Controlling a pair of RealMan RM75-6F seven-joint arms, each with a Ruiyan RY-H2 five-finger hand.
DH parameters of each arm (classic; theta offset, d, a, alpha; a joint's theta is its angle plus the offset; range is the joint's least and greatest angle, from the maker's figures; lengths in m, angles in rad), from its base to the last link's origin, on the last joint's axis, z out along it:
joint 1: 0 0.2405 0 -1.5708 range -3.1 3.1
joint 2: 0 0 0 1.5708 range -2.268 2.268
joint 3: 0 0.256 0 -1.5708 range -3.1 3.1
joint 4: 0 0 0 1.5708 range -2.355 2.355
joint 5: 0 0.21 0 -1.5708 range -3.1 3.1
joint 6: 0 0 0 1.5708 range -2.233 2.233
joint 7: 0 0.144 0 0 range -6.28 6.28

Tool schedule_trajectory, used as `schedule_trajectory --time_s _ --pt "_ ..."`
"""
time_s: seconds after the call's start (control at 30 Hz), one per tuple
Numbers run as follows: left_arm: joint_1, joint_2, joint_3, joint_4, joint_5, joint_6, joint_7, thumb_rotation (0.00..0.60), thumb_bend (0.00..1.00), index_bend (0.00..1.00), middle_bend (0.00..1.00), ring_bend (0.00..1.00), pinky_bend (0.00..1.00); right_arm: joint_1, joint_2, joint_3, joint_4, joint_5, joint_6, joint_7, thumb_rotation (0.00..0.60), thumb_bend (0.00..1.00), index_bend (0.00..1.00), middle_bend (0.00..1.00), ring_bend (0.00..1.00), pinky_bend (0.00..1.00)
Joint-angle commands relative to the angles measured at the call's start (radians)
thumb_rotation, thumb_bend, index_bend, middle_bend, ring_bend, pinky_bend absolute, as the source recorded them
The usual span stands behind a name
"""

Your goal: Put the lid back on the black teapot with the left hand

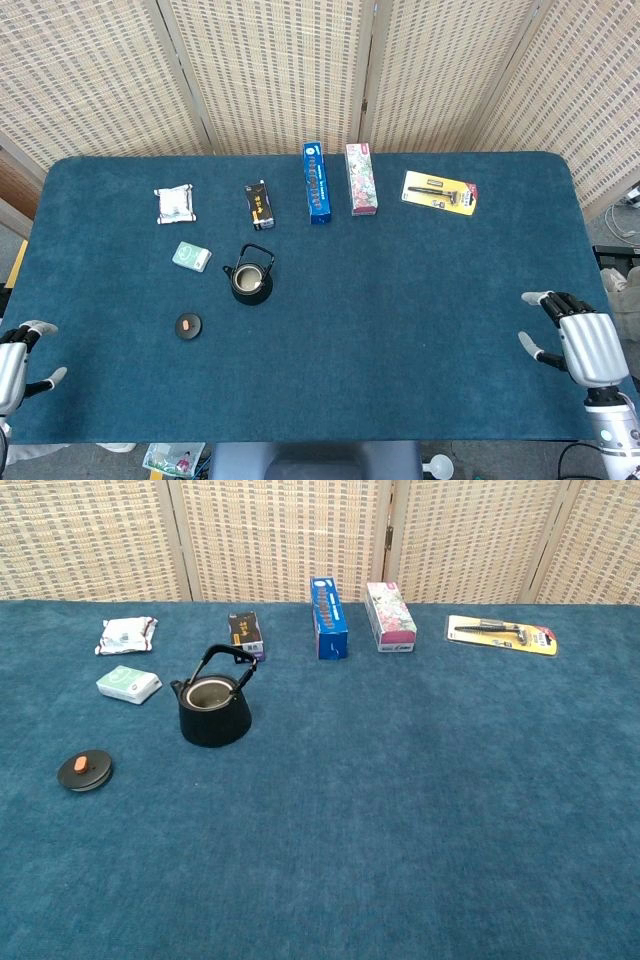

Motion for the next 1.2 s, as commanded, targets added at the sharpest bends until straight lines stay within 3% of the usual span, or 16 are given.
schedule_trajectory --time_s 0.03,0.33,0.5,0.6,0.77,0.83,1.0,1.2 --pt "0.002 0.000 0.002 -0.001 0.002 0.003 0.000 0.600 0.13 0.37 0.34 0.37 0.49 0.002 -0.002 -0.003 0.001 -0.003 -0.002 -0.003 0.600 0.26 0.32 0.38 0.33 0.48" --pt "0.001 0.000 0.001 -0.006 0.001 -0.002 -0.007 0.600 0.13 0.36 0.34 0.37 0.49 0.005 -0.001 0.000 -0.004 0.010 -0.010 -0.010 0.600 0.26 0.32 0.38 0.33 0.48" --pt "0.000 0.003 0.009 -0.033 0.016 -0.001 0.009 0.600 0.13 0.22 0.34 0.37 0.49 -0.003 -0.001 -0.008 -0.008 -0.005 0.009 -0.012 0.600 0.26 0.32 0.38 0.33 0.48" --pt "-0.008 0.006 0.015 -0.048 0.042 -0.003 0.006 0.600 0.13 0.18 0.33 0.37 0.49 -0.010 -0.001 -0.010 -0.006 -0.006 0.022 -0.010 0.600 0.26 0.32 0.38 0.33 0.48" --pt "-0.042 0.039 0.030 -0.090 0.085 -0.057 -0.042 0.600 0.09 0.18 0.19 0.27 0.48 -0.022 0.003 -0.006 -0.005 0.001 0.041 0.009 0.600 0.26 0.32 0.38 0.33 0.48" --pt "-0.060 0.056 0.032 -0.112 0.098 -0.083 -0.051 0.600 0.08 0.18 0.13 0.20 0.45 -0.025 0.004 -0.006 -0.005 -0.003 0.049 0.015 0.600 0.26 0.32 0.38 0.33 0.48" --pt "-0.127 0.105 0.028 -0.179 0.130 -0.170 -0.106 0.600 0.07 0.21 0.01 0.02 0.22 -0.031 0.008 -0.009 -0.003 -0.011 0.060 0.024 0.600 0.26 0.32 0.38 0.33 0.48" --pt "-0.210 0.121 0.004 -0.218 0.089 -0.293 -0.125 0.600 0.07 0.22 0.00 0.00 0.07 -0.031 0.015 -0.006 -0.002 -0.008 0.059 0.041 0.600 0.26 0.32 0.38 0.33 0.48"
